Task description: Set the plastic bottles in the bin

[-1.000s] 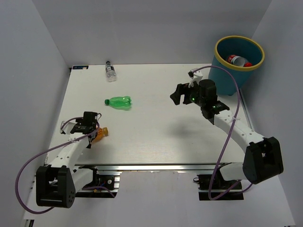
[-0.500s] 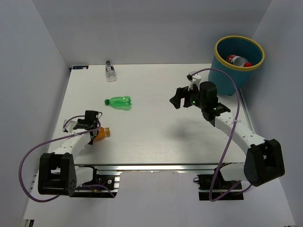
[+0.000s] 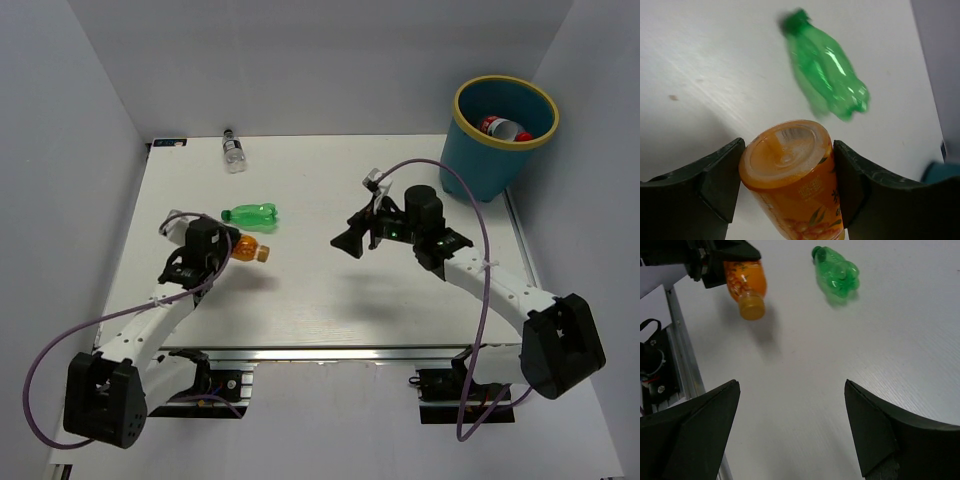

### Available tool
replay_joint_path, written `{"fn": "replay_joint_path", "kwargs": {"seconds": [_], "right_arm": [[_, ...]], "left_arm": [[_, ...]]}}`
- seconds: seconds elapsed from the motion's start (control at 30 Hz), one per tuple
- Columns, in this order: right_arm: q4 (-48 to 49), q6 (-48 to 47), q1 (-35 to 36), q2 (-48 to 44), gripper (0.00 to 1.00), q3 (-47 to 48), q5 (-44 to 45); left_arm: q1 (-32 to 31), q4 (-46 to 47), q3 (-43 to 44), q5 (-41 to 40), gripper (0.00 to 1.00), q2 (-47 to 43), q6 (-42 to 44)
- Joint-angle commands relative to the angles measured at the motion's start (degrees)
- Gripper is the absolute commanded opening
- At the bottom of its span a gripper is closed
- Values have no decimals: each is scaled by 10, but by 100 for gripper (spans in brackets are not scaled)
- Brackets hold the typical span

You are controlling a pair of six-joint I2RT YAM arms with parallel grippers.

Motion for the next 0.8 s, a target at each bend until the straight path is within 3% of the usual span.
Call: {"fn": "replay_joint_path", "kwargs": {"seconds": [0.0, 0.23, 0.37, 0.77], "right_arm": [[63, 18, 30, 14, 89, 13, -20], [75, 37, 67, 45, 89, 29, 56], [84, 51, 82, 80, 89, 43, 41], [82, 78, 119, 188, 89, 99, 30]], "left_arm": [[-84, 69, 43, 33, 28, 0, 56], [-189, 115, 75, 31, 27, 48, 59], [-235, 156, 82, 24, 27, 78, 54], [-281, 163, 128, -5, 27, 132, 60]]}}
